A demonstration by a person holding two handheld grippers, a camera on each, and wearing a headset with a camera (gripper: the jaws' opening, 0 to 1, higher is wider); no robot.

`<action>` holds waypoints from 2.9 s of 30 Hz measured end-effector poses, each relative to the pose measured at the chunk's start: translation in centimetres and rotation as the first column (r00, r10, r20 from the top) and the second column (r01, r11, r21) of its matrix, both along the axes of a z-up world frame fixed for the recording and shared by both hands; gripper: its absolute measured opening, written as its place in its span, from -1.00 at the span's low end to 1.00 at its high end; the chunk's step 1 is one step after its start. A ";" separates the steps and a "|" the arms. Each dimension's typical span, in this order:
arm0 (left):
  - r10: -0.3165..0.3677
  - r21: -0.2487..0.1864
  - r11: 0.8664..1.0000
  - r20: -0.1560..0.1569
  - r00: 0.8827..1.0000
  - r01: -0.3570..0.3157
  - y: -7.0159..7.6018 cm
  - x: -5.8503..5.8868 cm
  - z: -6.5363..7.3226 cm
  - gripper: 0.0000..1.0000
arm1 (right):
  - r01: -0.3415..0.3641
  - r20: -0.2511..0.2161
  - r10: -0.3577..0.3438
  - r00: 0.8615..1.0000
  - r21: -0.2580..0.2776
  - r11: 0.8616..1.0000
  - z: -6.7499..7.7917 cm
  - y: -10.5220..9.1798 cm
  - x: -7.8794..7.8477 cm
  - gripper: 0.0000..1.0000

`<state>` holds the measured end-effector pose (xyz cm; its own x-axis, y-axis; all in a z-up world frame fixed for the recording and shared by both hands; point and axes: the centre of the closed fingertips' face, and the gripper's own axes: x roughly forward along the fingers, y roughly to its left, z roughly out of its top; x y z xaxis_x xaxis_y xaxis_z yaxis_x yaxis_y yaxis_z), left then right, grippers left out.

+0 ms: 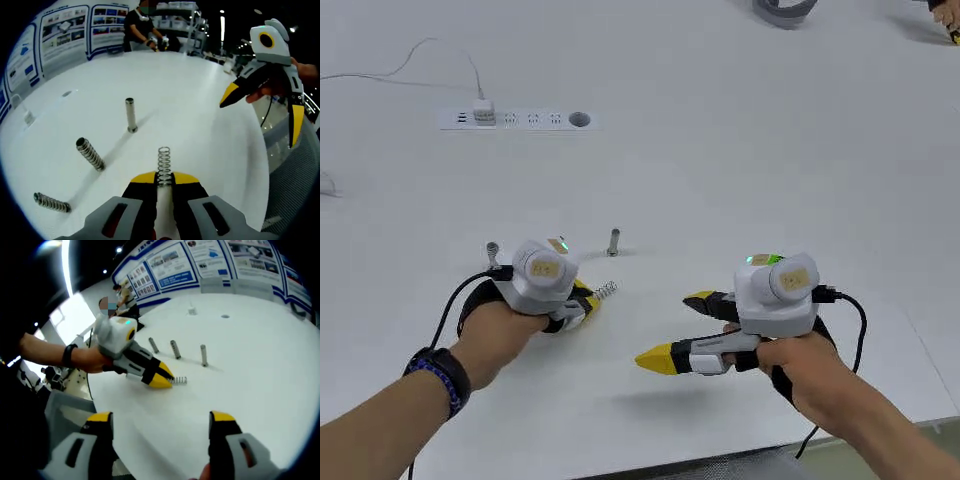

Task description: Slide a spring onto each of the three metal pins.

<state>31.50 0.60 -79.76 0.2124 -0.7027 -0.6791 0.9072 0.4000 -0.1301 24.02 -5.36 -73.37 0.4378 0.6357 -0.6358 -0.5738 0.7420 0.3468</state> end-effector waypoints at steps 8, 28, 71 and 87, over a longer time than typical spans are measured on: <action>0.073 -0.019 0.997 -0.028 0.997 -0.073 3.0 -0.7 0.2 -0.80 | -0.007 -0.004 0.007 1.000 0.005 1.000 0.0 0.9 -0.1 0.58; 0.182 -0.058 0.981 -0.048 0.982 -0.185 8.4 -2.5 1.9 -0.80 | -0.032 -0.006 0.032 0.999 0.019 0.999 0.1 2.8 -0.4 0.56; 0.215 -0.139 0.968 0.009 0.977 -0.211 13.3 -5.0 8.1 -0.80 | -0.150 0.017 0.149 0.989 0.149 0.977 3.1 9.8 0.4 0.20; 0.140 -0.162 0.977 0.014 0.990 -0.136 11.1 -6.6 9.2 -0.80 | -0.166 0.014 0.169 0.986 0.259 0.952 4.6 11.9 0.8 -0.09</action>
<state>24.86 11.67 -70.57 0.3304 -0.7647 -0.5533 0.8488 0.4971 -0.1802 24.80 6.51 -68.75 0.3063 0.8423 -0.4436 -0.6784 0.5200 0.5190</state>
